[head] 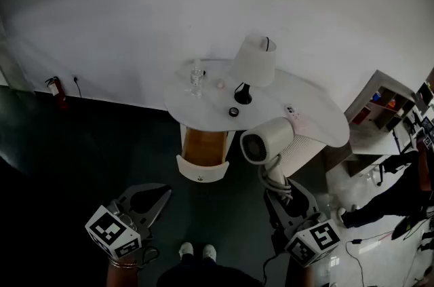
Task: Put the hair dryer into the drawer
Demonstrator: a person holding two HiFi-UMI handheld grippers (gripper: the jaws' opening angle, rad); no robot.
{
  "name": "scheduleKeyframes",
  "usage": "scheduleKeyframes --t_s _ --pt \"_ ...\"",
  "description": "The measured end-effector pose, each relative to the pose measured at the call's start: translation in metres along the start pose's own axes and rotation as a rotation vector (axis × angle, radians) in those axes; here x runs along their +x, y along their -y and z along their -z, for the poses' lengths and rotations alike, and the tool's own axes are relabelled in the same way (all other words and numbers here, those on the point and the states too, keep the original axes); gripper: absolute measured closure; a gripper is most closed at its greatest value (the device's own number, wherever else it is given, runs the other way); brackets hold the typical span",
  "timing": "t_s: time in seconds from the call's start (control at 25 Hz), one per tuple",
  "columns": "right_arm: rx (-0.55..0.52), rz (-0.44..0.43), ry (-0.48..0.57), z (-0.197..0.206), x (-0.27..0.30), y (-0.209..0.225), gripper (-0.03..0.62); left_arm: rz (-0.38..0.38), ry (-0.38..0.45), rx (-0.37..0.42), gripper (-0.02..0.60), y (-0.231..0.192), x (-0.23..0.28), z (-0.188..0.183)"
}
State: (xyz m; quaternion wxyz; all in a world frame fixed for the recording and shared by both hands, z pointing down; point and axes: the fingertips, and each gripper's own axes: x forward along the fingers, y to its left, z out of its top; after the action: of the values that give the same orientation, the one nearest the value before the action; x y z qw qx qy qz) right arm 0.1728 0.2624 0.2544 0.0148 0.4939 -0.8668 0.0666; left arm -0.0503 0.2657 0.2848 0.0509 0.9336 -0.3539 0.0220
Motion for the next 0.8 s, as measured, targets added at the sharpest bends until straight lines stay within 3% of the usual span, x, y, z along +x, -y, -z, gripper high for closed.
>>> scheduleKeyframes --t_s 0.36,0.8 --pt "0.005 0.043 -0.004 0.005 0.0 -0.003 0.384 -0.013 -0.012 -0.025 0.574 -0.011 -0.012 0.007" --pt "0.027 0.034 0.006 0.009 0.002 -0.02 0.384 0.016 -0.011 -0.011 0.574 -0.02 -0.016 0.003"
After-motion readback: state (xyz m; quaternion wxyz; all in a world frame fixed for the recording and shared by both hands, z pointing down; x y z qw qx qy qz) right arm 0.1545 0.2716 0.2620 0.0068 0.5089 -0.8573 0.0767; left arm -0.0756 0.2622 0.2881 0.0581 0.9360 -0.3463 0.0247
